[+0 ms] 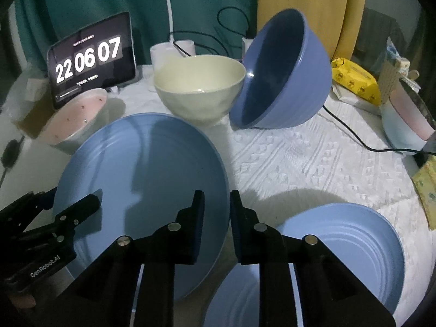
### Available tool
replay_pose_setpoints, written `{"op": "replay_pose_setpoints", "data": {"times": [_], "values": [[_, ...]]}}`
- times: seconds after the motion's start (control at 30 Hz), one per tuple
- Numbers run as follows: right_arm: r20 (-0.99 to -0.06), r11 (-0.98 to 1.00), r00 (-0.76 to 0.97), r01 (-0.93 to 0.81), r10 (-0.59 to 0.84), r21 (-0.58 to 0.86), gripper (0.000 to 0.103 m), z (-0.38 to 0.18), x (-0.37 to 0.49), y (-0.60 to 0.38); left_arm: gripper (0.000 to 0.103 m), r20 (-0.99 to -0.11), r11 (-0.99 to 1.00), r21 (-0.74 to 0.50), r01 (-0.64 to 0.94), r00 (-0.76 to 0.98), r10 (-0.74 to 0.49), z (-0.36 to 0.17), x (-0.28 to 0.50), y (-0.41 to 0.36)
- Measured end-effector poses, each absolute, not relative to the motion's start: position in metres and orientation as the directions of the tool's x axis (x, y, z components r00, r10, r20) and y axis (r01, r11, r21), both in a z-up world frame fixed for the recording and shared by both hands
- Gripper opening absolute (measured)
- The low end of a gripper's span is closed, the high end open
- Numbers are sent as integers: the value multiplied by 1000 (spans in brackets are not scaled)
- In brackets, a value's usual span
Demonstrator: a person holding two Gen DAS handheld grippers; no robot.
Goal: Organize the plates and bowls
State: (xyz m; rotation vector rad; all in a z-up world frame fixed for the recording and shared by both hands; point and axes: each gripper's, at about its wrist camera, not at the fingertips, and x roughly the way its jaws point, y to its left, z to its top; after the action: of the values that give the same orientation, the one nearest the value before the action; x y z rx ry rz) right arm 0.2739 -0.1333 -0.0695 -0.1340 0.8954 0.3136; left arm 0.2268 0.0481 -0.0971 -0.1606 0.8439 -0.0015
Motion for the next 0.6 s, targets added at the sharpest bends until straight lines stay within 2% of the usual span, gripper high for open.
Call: {"op": "replay_pose_setpoints", "data": {"times": [0.6], "values": [[-720, 954, 655, -299, 228, 30, 21, -38, 221, -172, 56, -675, 993, -120, -20, 735, -67, -54, 176, 14]]}}
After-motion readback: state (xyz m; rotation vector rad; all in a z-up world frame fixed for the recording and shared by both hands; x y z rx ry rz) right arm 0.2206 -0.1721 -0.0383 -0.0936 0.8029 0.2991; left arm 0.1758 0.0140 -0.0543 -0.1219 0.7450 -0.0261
